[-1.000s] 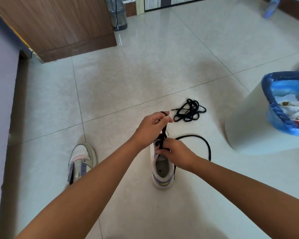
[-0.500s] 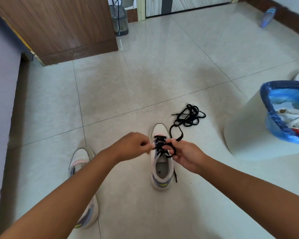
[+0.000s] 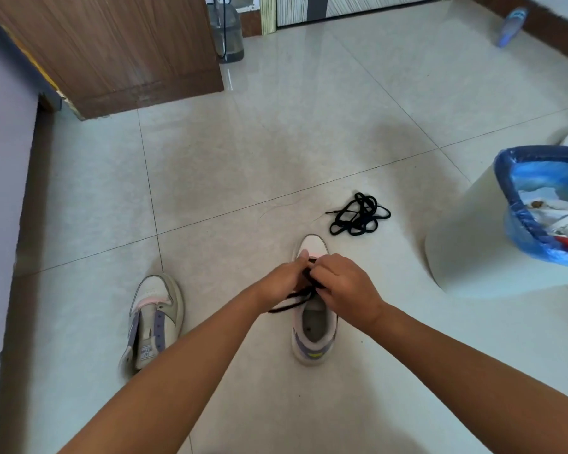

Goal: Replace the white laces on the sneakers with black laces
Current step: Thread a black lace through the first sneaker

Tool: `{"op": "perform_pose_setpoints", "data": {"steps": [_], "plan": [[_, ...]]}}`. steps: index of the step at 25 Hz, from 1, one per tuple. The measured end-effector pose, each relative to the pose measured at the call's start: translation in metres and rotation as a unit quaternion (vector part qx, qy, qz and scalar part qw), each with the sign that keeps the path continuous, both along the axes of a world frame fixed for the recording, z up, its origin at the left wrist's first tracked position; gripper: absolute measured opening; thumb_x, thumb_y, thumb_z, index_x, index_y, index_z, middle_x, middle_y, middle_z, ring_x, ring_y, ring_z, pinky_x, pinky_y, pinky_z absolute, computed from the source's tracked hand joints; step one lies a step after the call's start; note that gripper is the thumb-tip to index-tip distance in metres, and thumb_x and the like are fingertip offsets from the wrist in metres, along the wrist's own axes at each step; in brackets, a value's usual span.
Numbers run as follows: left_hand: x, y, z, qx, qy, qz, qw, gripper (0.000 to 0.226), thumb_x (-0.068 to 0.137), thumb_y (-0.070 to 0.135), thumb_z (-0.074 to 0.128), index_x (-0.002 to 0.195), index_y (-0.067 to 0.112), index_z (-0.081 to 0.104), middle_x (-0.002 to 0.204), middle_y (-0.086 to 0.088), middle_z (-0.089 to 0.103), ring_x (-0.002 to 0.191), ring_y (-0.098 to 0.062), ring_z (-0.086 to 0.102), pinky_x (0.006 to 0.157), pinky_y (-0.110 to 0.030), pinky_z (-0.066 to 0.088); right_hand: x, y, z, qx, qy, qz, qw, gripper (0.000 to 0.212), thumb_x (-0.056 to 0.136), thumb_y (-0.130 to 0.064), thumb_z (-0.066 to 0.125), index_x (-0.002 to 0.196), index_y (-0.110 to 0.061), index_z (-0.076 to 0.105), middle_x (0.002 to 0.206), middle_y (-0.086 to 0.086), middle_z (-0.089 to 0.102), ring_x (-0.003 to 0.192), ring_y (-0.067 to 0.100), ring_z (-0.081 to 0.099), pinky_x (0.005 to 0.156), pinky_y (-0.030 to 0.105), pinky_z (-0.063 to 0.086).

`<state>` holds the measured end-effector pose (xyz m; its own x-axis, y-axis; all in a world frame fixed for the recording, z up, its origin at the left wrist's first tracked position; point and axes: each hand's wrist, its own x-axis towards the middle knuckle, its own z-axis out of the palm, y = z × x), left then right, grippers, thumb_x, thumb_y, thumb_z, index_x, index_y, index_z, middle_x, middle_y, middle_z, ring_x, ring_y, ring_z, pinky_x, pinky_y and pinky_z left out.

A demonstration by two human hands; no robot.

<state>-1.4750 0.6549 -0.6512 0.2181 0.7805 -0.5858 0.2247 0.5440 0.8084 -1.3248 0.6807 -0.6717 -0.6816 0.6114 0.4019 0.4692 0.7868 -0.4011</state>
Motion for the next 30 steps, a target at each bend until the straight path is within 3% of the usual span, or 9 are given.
{"op": "perform_pose_setpoints", "data": {"steps": [3, 7, 11, 14, 16, 19, 23, 27, 30], "plan": [[0.003, -0.01, -0.009, 0.002, -0.018, -0.036, 0.999, 0.033, 0.102, 0.037, 0.03, 0.111, 0.026, 0.06, 0.102, 0.003, 0.066, 0.098, -0.008, 0.061, 0.094, -0.027, 0.045, 0.017, -0.011, -0.005, -0.21, 0.039, -0.114, 0.97, 0.012, 0.085, -0.01, 0.059, 0.095, -0.012, 0.053, 0.087, 0.001, 0.055, 0.069, 0.01, 0.048, 0.061, 0.021, 0.042], [0.006, -0.026, -0.018, 0.056, 0.008, -0.011, 0.998, 0.033, 0.095, 0.001, 0.044, 0.121, 0.019, 0.052, 0.098, 0.003, 0.063, 0.094, -0.008, 0.059, 0.073, -0.007, 0.046, 0.03, -0.024, -0.011, -0.478, 0.104, -0.199, 0.849, 0.008, 0.09, -0.009, 0.059, 0.088, -0.015, 0.054, 0.08, -0.005, 0.063, 0.073, 0.013, 0.06, 0.071, 0.024, 0.051], [0.018, -0.035, -0.025, 0.13, 0.129, -0.066, 0.981, 0.031, 0.082, 0.002, 0.065, 0.103, 0.021, 0.054, 0.093, 0.006, 0.055, 0.082, -0.011, 0.052, 0.068, -0.009, 0.042, 0.033, -0.026, -0.014, -0.534, 0.161, -0.215, 0.801, 0.005, 0.09, -0.002, 0.055, 0.091, -0.007, 0.056, 0.08, 0.002, 0.066, 0.075, 0.016, 0.063, 0.068, 0.026, 0.054], [0.012, -0.03, -0.025, 0.143, 0.154, 0.127, 0.969, 0.026, 0.08, -0.003, 0.064, 0.084, 0.021, 0.055, 0.083, 0.004, 0.055, 0.08, -0.015, 0.053, 0.067, -0.016, 0.04, 0.035, -0.026, -0.012, -0.548, 0.161, -0.217, 0.792, 0.009, 0.091, -0.002, 0.054, 0.088, -0.011, 0.056, 0.078, 0.0, 0.066, 0.07, 0.012, 0.063, 0.063, 0.02, 0.052], [-0.012, -0.024, -0.026, 0.092, 0.272, 0.251, 0.924, 0.021, 0.082, -0.002, 0.058, 0.091, 0.016, 0.053, 0.098, -0.005, 0.055, 0.093, -0.022, 0.056, 0.071, -0.021, 0.04, 0.037, -0.026, -0.011, -0.555, 0.159, -0.212, 0.789, 0.012, 0.092, -0.003, 0.054, 0.085, -0.014, 0.055, 0.076, -0.001, 0.066, 0.068, 0.012, 0.062, 0.063, 0.02, 0.051], [-0.031, -0.022, -0.024, -0.018, 0.418, 0.069, 0.905, 0.028, 0.09, 0.025, 0.058, 0.116, 0.017, 0.052, 0.122, -0.009, 0.046, 0.119, -0.029, 0.045, 0.093, -0.035, 0.04, 0.038, -0.028, -0.009, -0.559, 0.183, -0.196, 0.785, 0.013, 0.09, -0.001, 0.057, 0.085, -0.012, 0.056, 0.074, 0.0, 0.064, 0.063, 0.008, 0.059, 0.061, 0.018, 0.049], [0.016, -0.016, -0.006, 0.024, 0.121, -0.081, 0.989, 0.024, 0.096, 0.031, 0.051, 0.107, 0.015, 0.064, 0.099, 0.001, 0.061, 0.095, -0.012, 0.055, 0.085, -0.025, 0.042, 0.036, -0.029, -0.011, -0.546, 0.182, -0.185, 0.797, 0.017, 0.085, 0.001, 0.062, 0.085, -0.015, 0.055, 0.079, 0.008, 0.061, 0.067, 0.014, 0.055, 0.064, 0.024, 0.048], [0.017, -0.01, -0.009, 0.004, 0.094, -0.08, 0.992, 0.015, 0.088, 0.032, 0.063, 0.081, 0.019, 0.064, 0.091, -0.001, 0.062, 0.088, -0.012, 0.057, 0.08, -0.027, 0.046, 0.039, -0.029, -0.01, -0.553, 0.198, -0.197, 0.785, 0.02, 0.081, 0.004, 0.066, 0.077, -0.012, 0.054, 0.071, 0.004, 0.059, 0.06, 0.011, 0.054, 0.06, 0.021, 0.046], [0.006, -0.01, -0.014, -0.079, 0.012, -0.058, 0.995, 0.021, 0.093, 0.033, 0.056, 0.098, 0.015, 0.066, 0.11, -0.002, 0.065, 0.109, -0.013, 0.057, 0.089, -0.028, 0.045, 0.043, -0.026, -0.009, -0.572, 0.18, -0.181, 0.78, 0.018, 0.084, -0.001, 0.066, 0.074, -0.012, 0.055, 0.069, 0.003, 0.06, 0.06, 0.013, 0.055, 0.062, 0.022, 0.047]]}}
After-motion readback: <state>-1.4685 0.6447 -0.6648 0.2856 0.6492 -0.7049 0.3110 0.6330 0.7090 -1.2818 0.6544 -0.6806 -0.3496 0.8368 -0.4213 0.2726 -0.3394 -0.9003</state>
